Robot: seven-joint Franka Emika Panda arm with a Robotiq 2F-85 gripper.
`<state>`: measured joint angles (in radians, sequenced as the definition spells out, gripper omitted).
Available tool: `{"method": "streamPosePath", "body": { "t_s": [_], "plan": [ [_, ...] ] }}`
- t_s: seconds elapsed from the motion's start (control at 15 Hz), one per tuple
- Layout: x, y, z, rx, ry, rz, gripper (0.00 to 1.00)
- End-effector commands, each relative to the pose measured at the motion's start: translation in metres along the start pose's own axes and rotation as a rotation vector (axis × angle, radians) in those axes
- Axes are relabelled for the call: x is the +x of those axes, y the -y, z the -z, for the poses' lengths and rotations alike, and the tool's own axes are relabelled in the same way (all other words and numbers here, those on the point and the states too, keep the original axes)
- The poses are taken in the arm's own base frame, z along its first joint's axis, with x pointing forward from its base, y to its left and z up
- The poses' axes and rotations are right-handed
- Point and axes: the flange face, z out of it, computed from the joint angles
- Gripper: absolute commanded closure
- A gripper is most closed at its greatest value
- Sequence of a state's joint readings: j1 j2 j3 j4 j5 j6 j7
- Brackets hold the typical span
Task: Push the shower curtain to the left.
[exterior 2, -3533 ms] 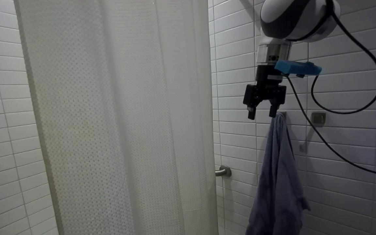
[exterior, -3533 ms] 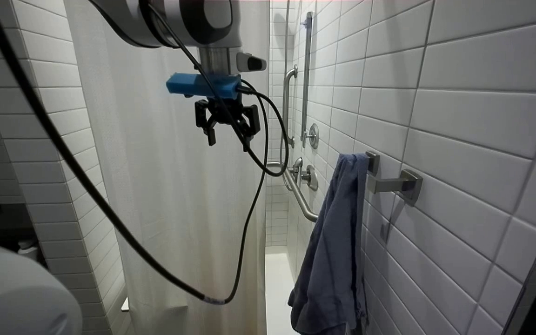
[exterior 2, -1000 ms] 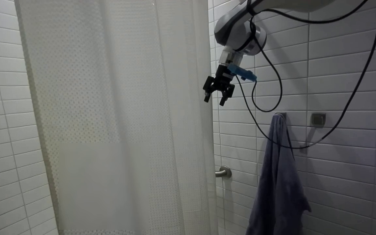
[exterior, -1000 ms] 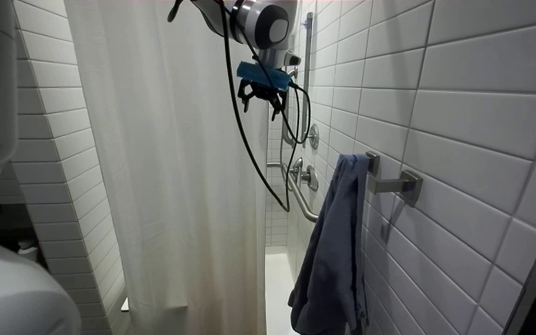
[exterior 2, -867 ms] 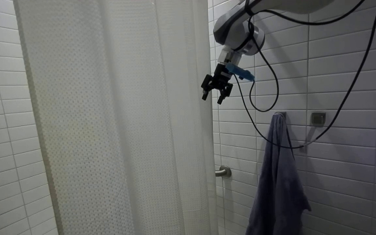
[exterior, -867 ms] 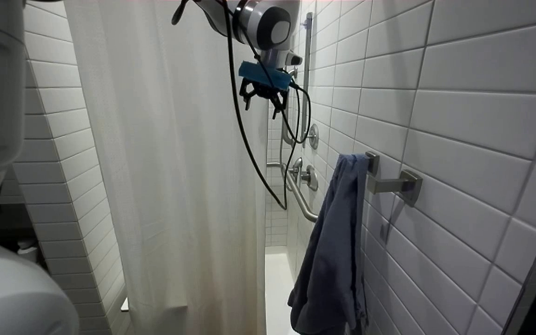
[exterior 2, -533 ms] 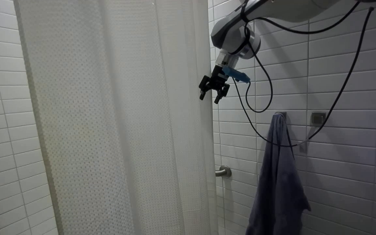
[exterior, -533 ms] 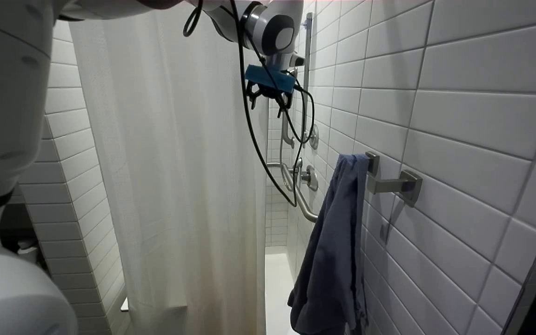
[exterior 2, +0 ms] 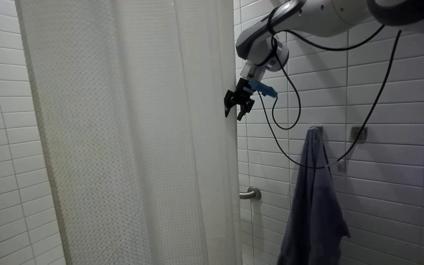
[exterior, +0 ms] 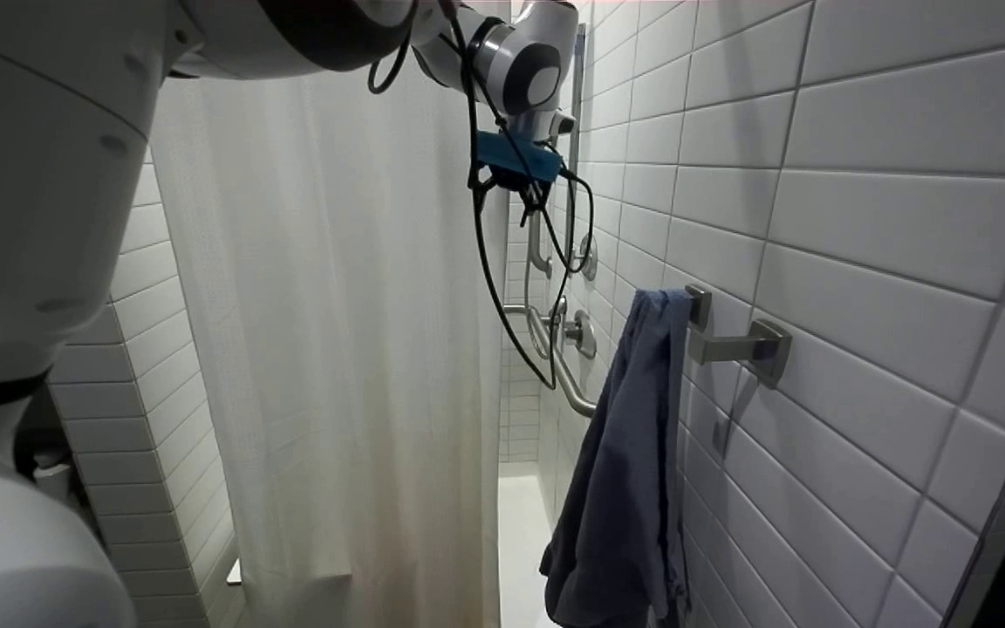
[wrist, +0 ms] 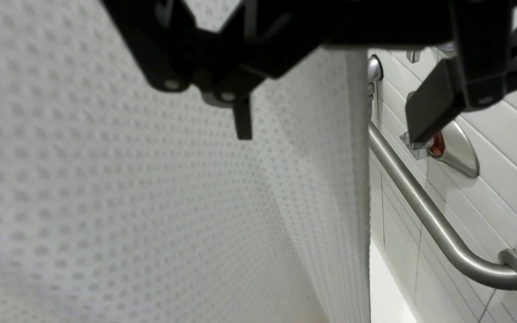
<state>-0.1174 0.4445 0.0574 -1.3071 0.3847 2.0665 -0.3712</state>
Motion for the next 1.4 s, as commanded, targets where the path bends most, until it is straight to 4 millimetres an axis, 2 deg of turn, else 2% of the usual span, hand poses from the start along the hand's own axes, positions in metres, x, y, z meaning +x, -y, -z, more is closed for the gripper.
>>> {"method": "streamPosePath", "body": {
  "t_s": [0.0,0.27,0.47,0.87,1.13,1.33],
  "plan": [
    [0.002,-0.005,0.004,0.057,0.064,0.072,0.47],
    [-0.002,-0.009,0.009,0.1,0.127,0.136,0.81],
    [-0.003,-0.01,0.01,0.117,0.153,0.164,1.0],
    [-0.004,-0.005,0.009,0.151,0.2,0.223,1.0],
    [-0.023,0.012,0.016,0.259,0.346,0.369,1.0],
    [-0.037,0.031,0.019,0.316,0.473,0.476,1.0]
  ]
}}
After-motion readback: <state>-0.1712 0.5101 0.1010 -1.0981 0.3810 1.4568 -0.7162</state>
